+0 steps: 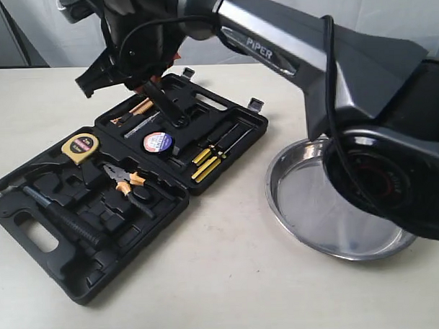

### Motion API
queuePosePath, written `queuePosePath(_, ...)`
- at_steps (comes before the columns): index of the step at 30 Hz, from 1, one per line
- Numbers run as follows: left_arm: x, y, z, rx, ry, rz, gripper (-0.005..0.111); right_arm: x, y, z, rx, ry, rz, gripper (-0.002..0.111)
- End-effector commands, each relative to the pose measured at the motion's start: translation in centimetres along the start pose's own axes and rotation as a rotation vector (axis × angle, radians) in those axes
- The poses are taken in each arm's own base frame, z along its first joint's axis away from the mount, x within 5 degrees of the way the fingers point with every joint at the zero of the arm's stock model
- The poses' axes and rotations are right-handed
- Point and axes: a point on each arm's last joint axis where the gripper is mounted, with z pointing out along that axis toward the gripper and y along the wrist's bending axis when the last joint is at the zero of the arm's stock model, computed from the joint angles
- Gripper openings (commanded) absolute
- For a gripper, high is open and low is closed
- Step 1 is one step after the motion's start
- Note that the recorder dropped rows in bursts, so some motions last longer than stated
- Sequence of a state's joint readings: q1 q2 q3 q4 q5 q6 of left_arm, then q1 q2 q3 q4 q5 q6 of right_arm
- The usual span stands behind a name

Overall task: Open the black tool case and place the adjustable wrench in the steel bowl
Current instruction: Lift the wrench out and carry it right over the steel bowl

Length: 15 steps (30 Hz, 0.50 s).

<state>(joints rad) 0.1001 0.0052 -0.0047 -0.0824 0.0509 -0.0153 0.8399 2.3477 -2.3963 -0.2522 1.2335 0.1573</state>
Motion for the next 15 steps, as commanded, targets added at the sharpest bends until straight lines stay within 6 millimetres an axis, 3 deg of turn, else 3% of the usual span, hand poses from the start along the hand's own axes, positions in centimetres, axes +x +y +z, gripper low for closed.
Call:
queuePosePath(1,0.1,0.0,0.0,0.005,0.0,-0.002,0.0,0.5,-1.8,-1.2,0.026,0.008,0.035,-0.001)
queuePosePath(8,0.1,0.0,0.0,0.005,0.0,-0.002,0.0,4.6,-5.4,-1.6,0.128,0.154,0.087,-0.001)
queuePosePath(15,0.1,0.0,0.0,0.005,0.0,-0.002,0.0,12.3,-9.9,-1.6,0.161,0.25,0.229,-0.001)
